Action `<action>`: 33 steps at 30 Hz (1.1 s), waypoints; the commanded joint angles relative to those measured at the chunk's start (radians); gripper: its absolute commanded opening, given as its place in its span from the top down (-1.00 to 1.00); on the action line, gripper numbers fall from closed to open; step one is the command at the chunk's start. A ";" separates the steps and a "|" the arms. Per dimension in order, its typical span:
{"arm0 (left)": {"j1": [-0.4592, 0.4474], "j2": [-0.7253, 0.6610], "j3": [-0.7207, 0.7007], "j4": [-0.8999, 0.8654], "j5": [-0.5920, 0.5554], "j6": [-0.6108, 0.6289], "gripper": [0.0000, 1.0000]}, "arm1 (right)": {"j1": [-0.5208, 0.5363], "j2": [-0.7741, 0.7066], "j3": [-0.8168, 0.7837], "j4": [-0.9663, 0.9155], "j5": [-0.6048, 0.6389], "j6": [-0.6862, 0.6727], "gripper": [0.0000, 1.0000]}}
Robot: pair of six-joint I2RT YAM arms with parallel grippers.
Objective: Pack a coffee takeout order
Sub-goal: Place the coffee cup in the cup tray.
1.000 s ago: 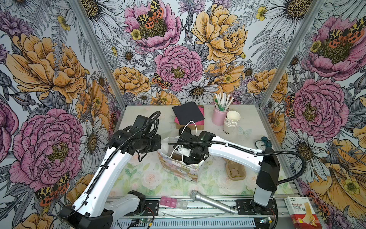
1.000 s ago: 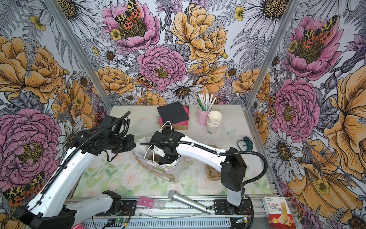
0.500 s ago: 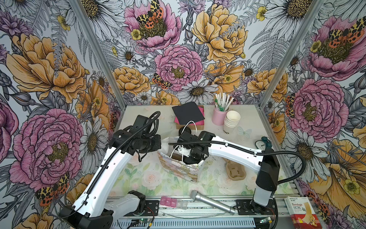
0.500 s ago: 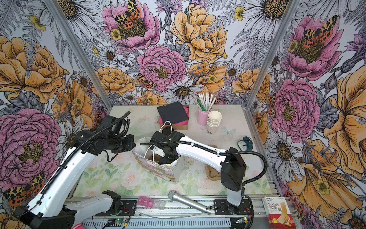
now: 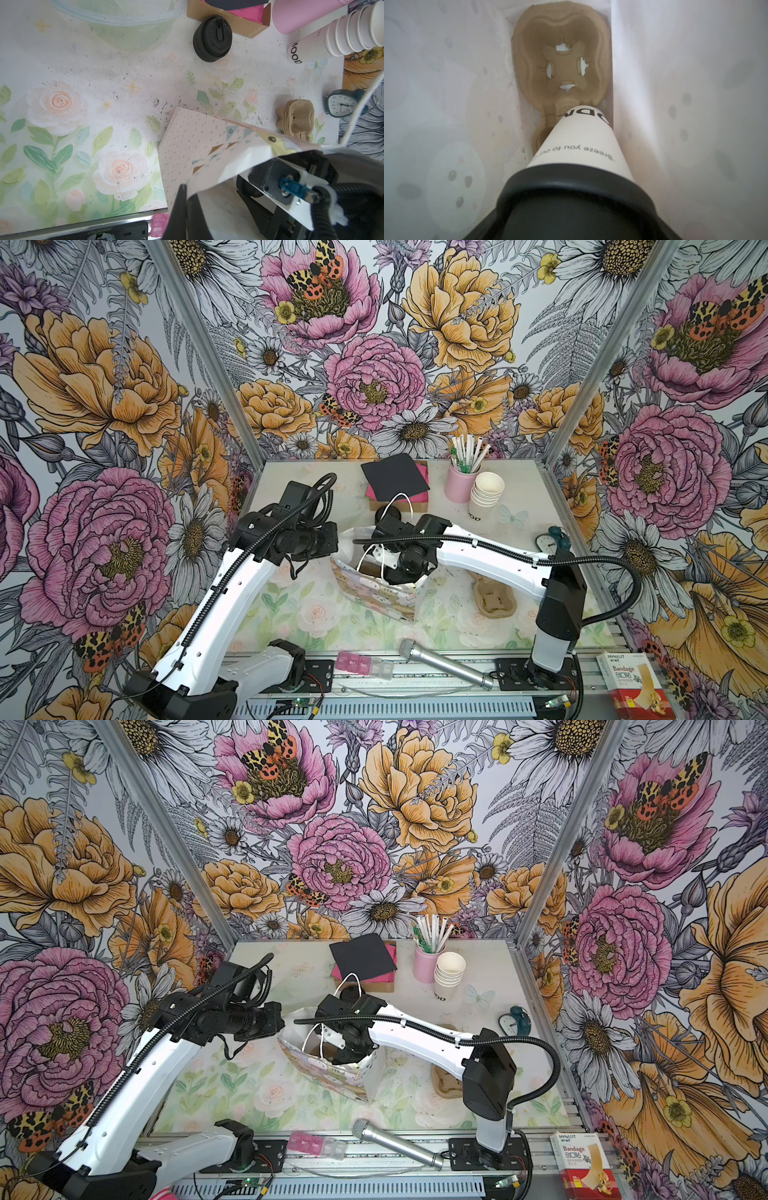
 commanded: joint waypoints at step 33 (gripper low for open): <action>-0.003 -0.002 0.035 0.016 -0.072 0.022 1.00 | 0.008 0.002 -0.011 -0.049 -0.006 0.026 -0.74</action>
